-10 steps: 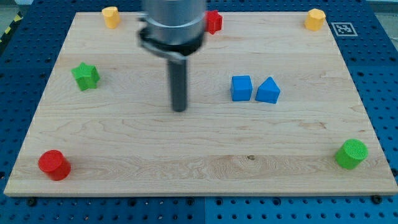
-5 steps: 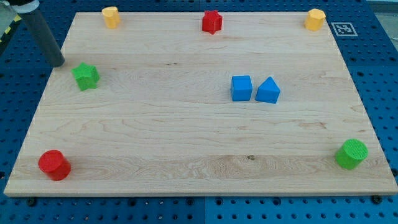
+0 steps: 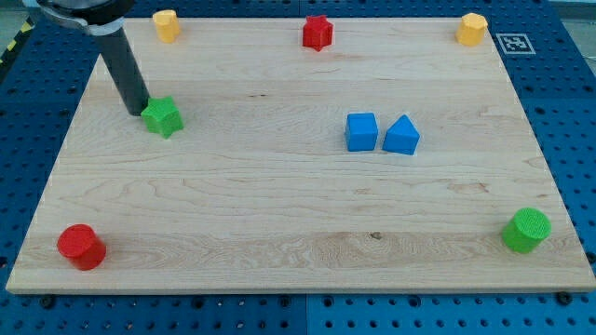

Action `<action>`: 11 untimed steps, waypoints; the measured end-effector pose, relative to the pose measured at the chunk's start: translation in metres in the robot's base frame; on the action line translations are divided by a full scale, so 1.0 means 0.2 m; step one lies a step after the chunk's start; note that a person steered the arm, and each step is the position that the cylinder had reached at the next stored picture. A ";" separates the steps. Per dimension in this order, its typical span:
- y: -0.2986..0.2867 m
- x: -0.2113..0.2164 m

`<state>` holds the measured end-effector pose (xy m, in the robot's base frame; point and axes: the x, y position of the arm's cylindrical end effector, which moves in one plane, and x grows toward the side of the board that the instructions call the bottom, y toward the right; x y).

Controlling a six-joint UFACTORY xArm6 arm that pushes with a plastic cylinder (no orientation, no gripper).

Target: Move the green star to the bottom center

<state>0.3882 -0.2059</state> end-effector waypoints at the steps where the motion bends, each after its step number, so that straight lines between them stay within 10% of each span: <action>1: 0.17 0.11; 4: 0.73 0.43; 11: 1.04 0.92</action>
